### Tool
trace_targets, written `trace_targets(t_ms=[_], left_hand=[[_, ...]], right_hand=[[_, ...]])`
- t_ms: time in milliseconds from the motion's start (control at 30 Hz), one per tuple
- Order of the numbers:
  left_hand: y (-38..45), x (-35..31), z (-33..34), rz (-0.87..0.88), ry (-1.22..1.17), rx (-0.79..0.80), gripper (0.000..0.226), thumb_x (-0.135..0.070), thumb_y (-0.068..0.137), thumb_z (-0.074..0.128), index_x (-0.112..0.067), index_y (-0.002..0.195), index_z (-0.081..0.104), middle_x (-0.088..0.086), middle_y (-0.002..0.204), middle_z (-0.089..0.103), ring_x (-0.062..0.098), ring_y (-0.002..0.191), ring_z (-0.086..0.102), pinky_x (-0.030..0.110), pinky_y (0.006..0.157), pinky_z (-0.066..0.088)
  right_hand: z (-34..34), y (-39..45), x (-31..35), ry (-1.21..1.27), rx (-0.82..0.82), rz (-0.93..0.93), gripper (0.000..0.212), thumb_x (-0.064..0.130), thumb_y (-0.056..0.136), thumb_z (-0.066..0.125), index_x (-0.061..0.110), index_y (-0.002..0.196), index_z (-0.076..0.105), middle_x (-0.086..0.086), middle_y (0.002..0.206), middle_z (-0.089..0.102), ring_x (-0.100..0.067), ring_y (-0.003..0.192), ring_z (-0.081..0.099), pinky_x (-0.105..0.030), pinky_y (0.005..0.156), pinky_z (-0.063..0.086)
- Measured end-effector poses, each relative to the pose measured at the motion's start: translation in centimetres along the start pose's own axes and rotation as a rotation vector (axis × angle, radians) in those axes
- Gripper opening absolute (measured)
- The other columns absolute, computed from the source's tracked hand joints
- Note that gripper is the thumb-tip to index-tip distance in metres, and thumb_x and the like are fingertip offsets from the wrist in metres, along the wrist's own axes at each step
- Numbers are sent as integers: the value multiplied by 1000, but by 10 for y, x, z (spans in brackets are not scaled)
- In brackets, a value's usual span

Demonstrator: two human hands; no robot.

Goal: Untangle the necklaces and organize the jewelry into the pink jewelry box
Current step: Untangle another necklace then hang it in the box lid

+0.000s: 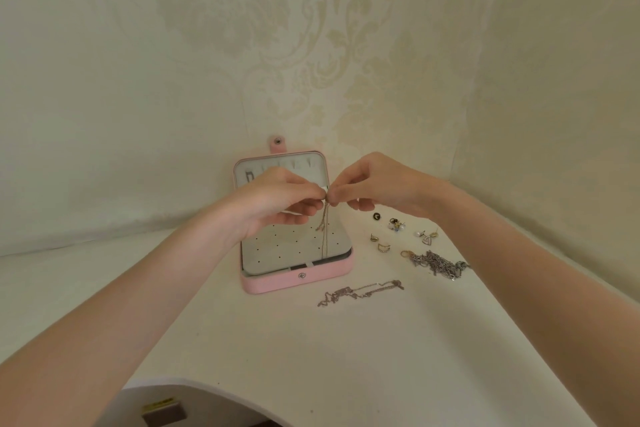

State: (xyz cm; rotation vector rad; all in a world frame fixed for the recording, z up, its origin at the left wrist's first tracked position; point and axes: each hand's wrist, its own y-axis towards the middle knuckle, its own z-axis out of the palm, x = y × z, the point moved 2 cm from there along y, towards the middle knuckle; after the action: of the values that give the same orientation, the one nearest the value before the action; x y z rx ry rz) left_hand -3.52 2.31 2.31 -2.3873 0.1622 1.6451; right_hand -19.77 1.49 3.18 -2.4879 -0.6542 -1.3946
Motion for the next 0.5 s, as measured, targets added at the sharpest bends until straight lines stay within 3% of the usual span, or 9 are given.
trace_targets(t_ms=[267,500], left_hand=[[-4,3,4,-46,38,112,11,-14,85,61,-8,78,68,-2,62,62,5,56,56,18,55,49],[0,5,10,-34,91,70,12,-16,83,62,-11,73,67,-3,62,61,5,58,55,17,55,48]], right_hand=[[3,0,-5,-14,78,32,5,4,82,66,1,79,69,0,59,53,-5,50,43,-15,51,35],[9,6,1,-227,54,52,15,5,79,62,10,65,64,4,51,49,-6,45,39,-13,46,32]])
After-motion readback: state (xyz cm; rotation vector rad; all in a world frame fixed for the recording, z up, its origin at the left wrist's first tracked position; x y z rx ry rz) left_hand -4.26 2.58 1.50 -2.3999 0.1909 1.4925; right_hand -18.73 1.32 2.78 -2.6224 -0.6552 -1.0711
